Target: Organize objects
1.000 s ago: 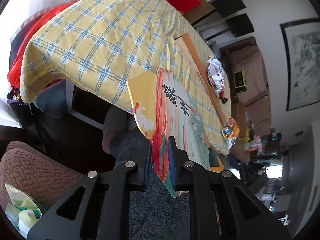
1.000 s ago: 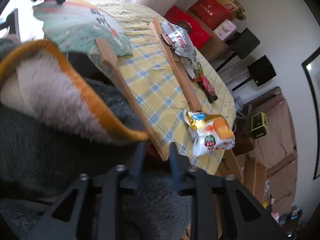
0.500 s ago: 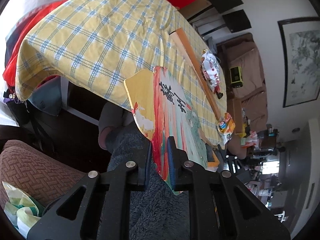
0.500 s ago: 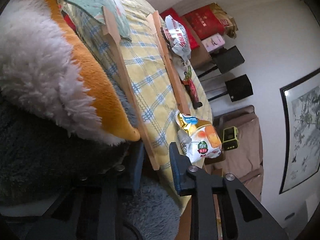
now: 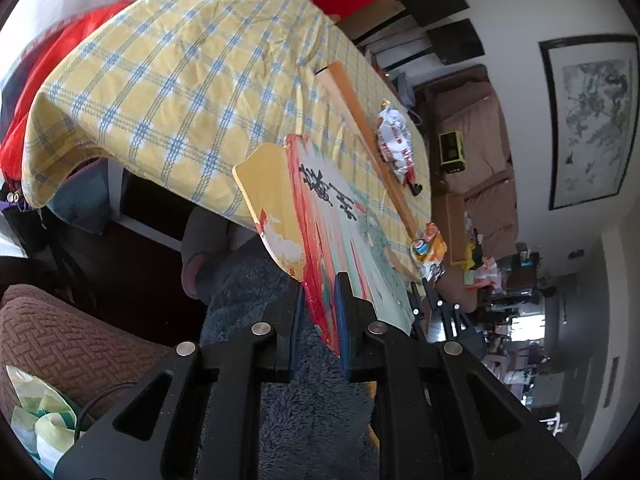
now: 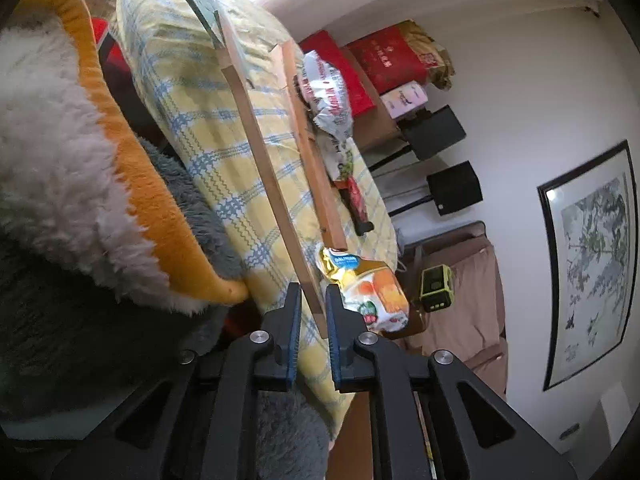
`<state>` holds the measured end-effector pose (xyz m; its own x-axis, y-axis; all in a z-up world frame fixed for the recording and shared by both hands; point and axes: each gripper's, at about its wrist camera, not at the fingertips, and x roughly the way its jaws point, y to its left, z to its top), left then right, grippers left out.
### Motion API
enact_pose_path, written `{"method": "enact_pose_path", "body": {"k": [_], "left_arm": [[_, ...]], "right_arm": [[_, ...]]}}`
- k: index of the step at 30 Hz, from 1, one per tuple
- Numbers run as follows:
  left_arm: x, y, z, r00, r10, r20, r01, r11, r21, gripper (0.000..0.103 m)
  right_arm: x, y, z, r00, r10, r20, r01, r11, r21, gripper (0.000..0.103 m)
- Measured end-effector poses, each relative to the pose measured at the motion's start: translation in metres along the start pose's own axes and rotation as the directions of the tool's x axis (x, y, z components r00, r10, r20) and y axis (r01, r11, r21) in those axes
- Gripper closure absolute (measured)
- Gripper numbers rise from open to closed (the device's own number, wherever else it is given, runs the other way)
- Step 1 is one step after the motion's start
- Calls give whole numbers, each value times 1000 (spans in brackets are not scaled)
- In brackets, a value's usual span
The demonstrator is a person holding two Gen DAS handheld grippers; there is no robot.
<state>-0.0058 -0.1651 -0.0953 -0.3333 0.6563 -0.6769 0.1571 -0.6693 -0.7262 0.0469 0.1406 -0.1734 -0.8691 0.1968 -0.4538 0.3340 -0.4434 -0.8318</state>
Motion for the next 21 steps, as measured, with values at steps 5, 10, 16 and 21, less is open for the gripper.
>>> {"method": "enact_pose_path", "body": {"k": [5, 10, 16, 21], "left_arm": [[1, 1, -1, 999, -42, -9, 42, 999, -9, 90], [-5, 1, 0, 992, -123, -27, 122, 992, -21, 91], [-4, 3, 0, 995, -94, -34, 93, 996, -15, 90], [-1, 11, 3, 998, -55, 18, 56, 998, -31, 88]], "right_arm": [[3, 8, 5, 999, -28, 24, 29, 998, -54, 81], [9, 2, 12, 1000, 11, 28, -10, 999, -30, 84], [11, -1, 14, 998, 54, 26, -54, 999, 4, 94], [-6, 4, 13, 998, -13, 68, 15, 999, -42, 94]]}}
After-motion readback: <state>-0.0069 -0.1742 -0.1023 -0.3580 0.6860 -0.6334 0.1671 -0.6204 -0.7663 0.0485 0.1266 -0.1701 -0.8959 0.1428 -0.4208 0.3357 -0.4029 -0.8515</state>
